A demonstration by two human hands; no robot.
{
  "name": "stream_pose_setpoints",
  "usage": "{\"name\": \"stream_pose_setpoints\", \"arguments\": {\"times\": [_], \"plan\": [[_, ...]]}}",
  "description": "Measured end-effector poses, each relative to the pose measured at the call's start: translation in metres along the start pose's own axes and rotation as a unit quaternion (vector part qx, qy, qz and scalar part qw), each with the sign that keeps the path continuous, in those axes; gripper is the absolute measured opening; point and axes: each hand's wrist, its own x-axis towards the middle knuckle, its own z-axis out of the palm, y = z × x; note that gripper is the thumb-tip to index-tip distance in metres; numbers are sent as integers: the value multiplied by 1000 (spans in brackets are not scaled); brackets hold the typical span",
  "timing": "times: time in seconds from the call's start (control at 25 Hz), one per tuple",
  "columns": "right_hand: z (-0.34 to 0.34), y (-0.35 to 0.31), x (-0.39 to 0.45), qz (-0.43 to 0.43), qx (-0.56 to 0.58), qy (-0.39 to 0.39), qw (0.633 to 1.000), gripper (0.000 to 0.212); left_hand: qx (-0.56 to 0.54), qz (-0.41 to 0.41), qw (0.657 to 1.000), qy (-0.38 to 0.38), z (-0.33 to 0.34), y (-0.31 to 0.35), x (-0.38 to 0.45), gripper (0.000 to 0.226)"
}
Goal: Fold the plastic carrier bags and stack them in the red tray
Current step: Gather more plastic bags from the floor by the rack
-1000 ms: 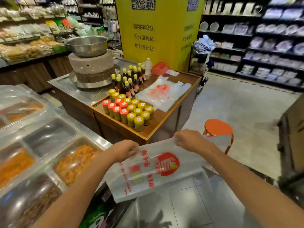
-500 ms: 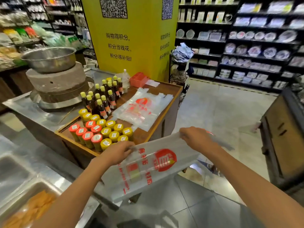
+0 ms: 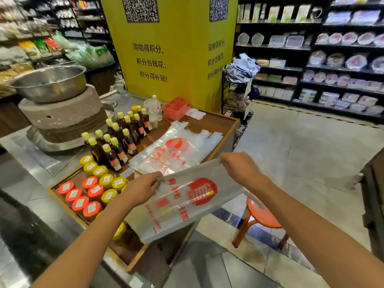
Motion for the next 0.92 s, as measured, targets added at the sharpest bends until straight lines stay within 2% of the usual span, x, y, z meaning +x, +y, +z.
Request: {"name": "stream_pose_setpoints", "arguments": {"times": [0.24,0.36,0.6,0.92], "plan": [[46,49,106,-18,23,16,999,20,-1,-32,999,10,-5,-19,97,17],[63,65,163,-28,-3,20,999,23,-14,-60,998,17,-5,-38,150,18],[105,96,275,-26,-3,-36,999,30,-82,-98,992,18,-2,-76,254,19],[159,106,385,-85,-3,-77,993,36,-134,-144,980,19,11,-116,321,16]]}}
